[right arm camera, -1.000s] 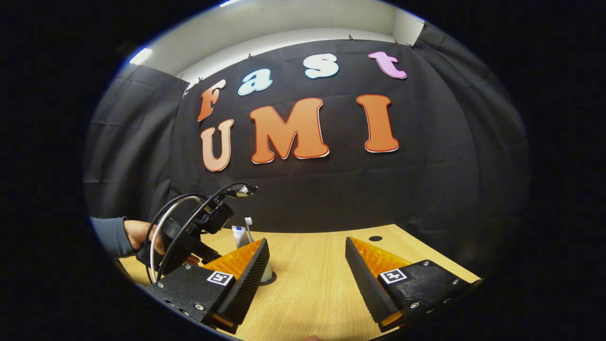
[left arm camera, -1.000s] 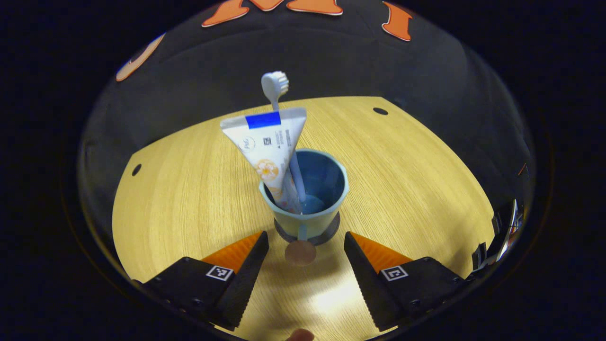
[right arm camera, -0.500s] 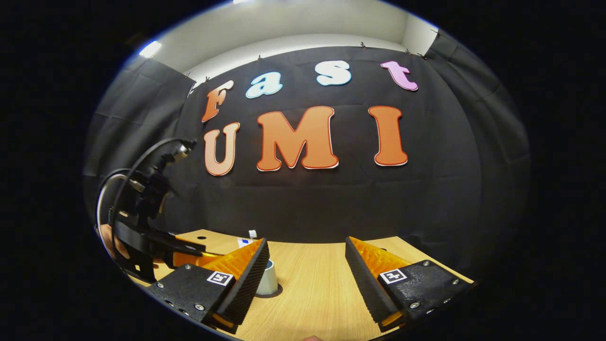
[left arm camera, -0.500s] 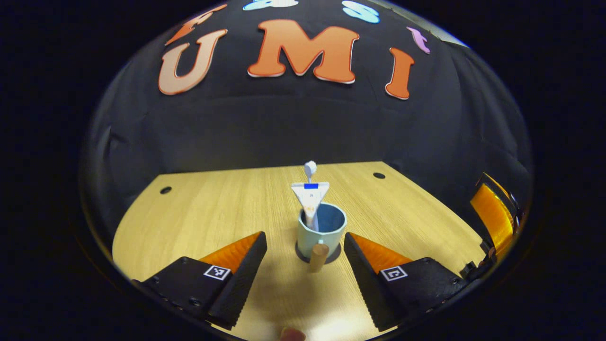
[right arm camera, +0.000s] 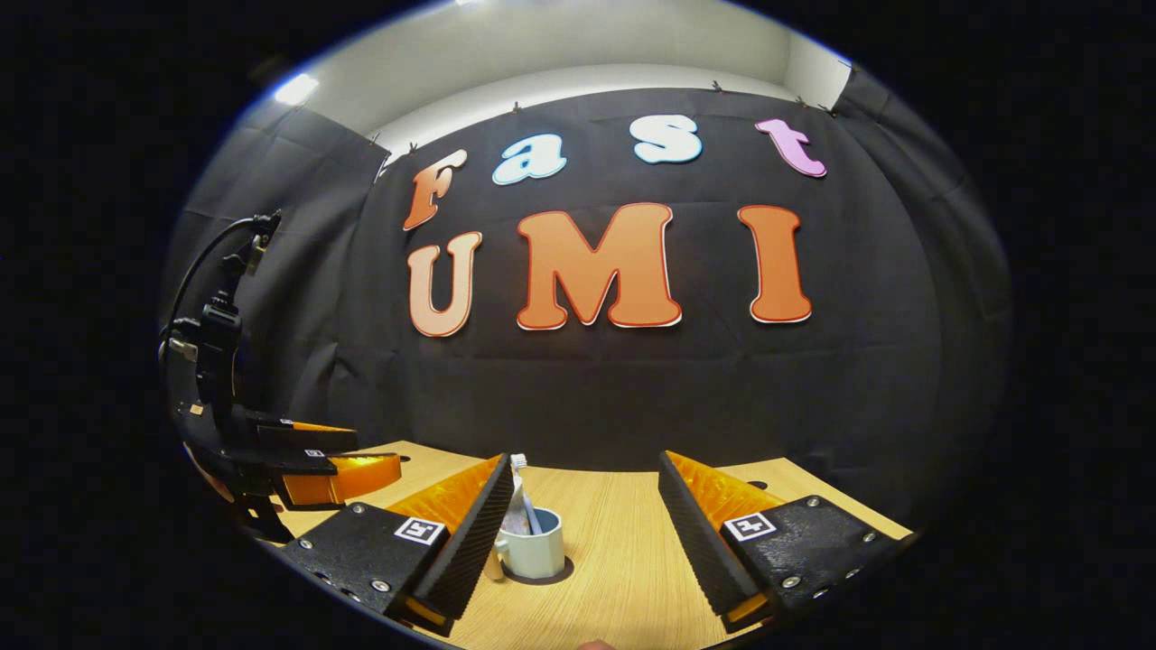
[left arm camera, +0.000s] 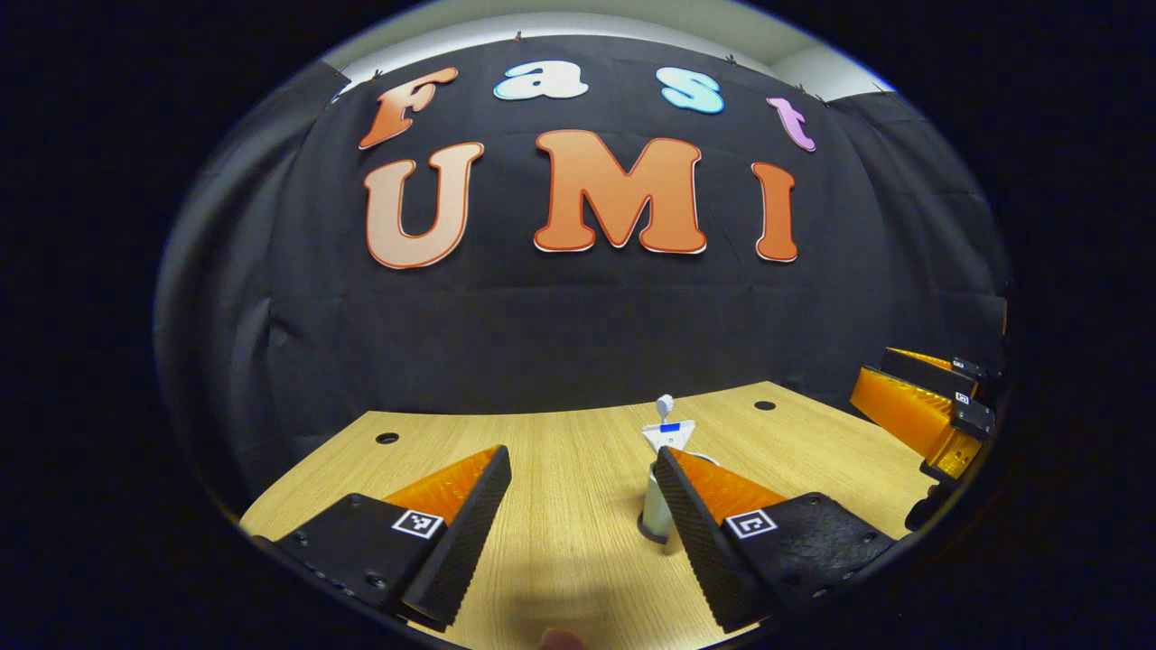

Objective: Put the toothbrush and toothpaste on the desktop into the cup, then pick up the cup and place it on the coaster on the desktop.

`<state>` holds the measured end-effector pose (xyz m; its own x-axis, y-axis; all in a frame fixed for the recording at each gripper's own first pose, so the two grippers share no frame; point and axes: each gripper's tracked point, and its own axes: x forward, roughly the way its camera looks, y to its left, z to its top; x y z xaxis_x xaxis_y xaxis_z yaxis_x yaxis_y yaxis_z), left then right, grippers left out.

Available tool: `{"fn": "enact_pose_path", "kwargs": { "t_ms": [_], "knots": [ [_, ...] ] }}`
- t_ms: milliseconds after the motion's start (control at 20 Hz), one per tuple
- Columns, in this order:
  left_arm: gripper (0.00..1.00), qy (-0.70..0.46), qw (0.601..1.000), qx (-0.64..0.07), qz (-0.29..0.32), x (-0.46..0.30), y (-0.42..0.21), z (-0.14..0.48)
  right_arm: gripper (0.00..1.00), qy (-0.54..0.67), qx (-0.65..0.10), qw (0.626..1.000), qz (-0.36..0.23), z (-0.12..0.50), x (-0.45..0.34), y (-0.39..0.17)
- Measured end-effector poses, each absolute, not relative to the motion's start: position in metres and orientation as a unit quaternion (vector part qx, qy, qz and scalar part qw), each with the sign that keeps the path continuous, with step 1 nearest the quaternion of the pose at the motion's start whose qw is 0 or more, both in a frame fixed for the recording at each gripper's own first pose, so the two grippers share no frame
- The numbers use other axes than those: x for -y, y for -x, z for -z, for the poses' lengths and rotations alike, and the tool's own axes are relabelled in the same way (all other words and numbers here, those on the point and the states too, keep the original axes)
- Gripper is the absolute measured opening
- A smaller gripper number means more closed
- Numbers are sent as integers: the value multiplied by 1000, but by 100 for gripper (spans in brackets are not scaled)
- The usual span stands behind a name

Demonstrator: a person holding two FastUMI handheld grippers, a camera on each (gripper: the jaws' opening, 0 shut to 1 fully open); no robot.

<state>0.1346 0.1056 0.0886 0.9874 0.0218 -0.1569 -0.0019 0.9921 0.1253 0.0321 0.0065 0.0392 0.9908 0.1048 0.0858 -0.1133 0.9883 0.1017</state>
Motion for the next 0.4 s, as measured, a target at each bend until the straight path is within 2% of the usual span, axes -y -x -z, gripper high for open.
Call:
{"fn": "enact_pose_path", "kwargs": {
  "t_ms": [400],
  "knots": [
    [98, -58, 997, -48, -27, -132, -128, -97, 96, -43, 36, 996, -64, -35, -26, -40]
  ]
}}
